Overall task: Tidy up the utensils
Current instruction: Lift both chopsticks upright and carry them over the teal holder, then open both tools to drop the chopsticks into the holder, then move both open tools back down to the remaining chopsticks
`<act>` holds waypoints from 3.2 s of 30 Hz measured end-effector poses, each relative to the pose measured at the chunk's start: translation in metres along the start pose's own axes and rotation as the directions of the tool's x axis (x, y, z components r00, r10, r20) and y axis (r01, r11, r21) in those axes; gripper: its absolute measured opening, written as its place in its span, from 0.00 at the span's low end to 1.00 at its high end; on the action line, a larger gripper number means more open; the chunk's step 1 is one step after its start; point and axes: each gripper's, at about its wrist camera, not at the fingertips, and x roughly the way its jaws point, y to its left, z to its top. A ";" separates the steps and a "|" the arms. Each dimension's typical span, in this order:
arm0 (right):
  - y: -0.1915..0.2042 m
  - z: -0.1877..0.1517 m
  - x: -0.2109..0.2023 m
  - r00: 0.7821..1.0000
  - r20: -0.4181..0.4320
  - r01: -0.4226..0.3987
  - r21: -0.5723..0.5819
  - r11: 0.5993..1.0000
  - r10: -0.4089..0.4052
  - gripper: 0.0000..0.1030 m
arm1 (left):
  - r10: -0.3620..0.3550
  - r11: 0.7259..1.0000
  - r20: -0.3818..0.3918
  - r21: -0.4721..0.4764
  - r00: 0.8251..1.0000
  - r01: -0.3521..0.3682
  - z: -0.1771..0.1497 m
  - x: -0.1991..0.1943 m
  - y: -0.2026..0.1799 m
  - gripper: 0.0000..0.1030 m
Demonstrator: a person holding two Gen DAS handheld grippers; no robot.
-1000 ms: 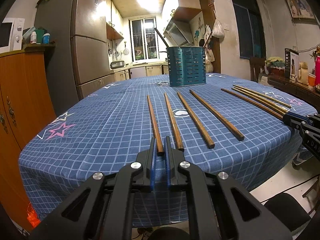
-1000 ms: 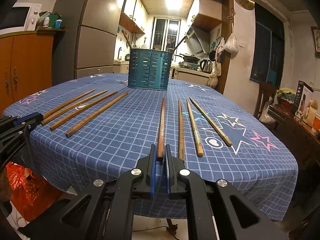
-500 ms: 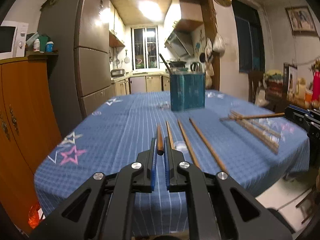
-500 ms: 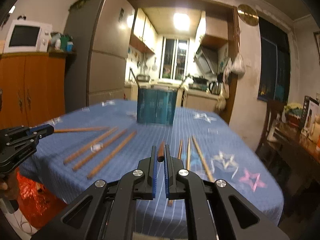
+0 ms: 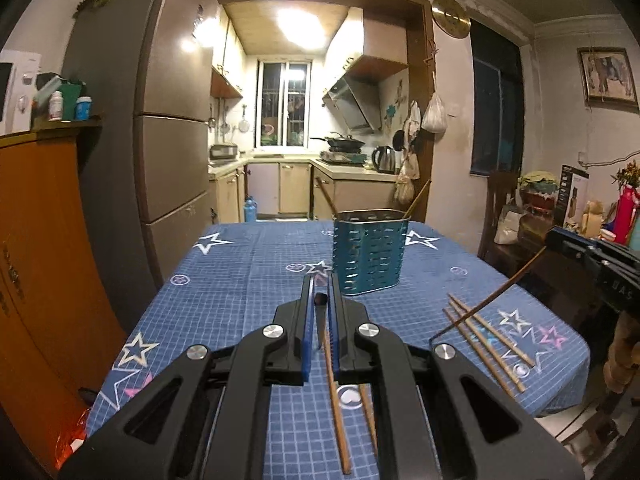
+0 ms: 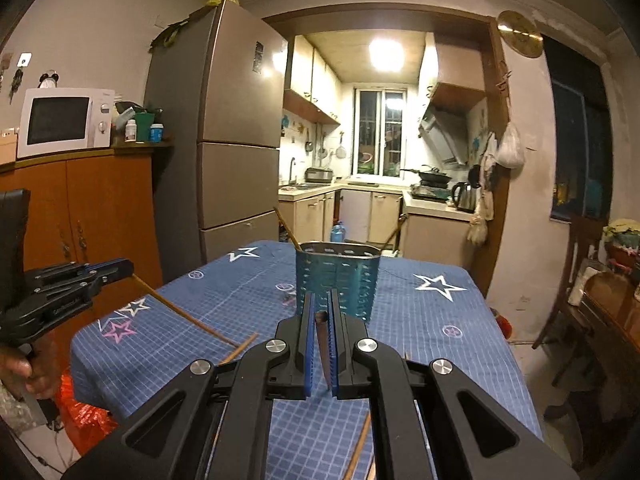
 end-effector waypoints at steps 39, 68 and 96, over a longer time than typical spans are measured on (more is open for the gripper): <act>-0.017 0.131 0.050 0.994 -0.055 -0.090 0.017 0.996 0.091 0.07 | -0.121 0.992 0.113 0.042 0.986 0.117 0.125 0.041 -0.045 0.05; -0.088 0.164 0.250 0.991 0.076 0.092 0.210 0.973 -0.110 0.07 | -0.009 1.000 0.220 -0.019 0.975 0.013 0.159 0.225 -0.059 0.05; -0.084 0.031 -0.018 0.999 0.019 0.039 0.096 0.995 -0.041 0.34 | 0.044 0.999 0.226 0.004 0.973 -0.046 0.048 -0.004 0.023 0.40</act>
